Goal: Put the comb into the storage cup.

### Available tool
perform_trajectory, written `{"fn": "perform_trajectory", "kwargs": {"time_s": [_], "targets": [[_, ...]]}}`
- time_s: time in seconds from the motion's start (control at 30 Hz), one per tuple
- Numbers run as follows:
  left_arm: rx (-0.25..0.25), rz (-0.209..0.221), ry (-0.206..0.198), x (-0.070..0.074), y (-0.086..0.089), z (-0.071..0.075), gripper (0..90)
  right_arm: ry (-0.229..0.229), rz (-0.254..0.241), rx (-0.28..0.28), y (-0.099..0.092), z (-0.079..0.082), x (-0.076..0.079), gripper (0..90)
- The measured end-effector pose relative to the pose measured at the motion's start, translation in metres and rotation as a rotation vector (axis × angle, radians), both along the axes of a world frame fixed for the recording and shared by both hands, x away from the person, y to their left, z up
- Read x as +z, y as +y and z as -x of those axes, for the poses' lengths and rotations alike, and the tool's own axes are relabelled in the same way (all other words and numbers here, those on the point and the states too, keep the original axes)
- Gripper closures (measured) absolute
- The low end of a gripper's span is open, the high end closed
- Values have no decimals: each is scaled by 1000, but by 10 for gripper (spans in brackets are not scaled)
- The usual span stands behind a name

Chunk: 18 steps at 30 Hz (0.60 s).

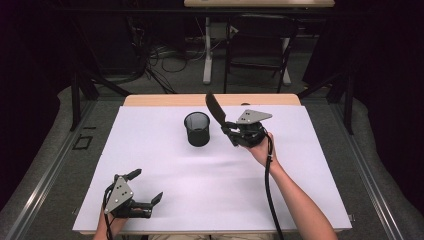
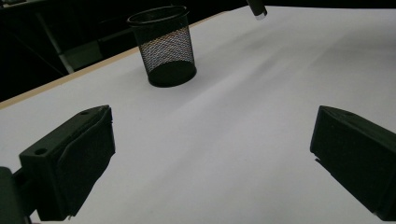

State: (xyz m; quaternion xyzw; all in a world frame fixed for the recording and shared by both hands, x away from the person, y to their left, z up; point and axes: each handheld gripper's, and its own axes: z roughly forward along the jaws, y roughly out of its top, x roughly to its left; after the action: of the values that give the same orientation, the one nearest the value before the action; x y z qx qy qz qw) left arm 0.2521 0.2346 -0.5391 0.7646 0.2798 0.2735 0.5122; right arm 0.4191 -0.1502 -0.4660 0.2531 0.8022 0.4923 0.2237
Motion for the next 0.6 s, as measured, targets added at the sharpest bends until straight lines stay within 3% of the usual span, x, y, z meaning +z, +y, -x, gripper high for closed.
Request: {"fn": "perform_trajectory", "kwargs": {"time_s": [0.6], "targets": [[2, 0, -1, 0, 0, 0, 1, -20, -20, -15, 8, -5, 11, 725]]}}
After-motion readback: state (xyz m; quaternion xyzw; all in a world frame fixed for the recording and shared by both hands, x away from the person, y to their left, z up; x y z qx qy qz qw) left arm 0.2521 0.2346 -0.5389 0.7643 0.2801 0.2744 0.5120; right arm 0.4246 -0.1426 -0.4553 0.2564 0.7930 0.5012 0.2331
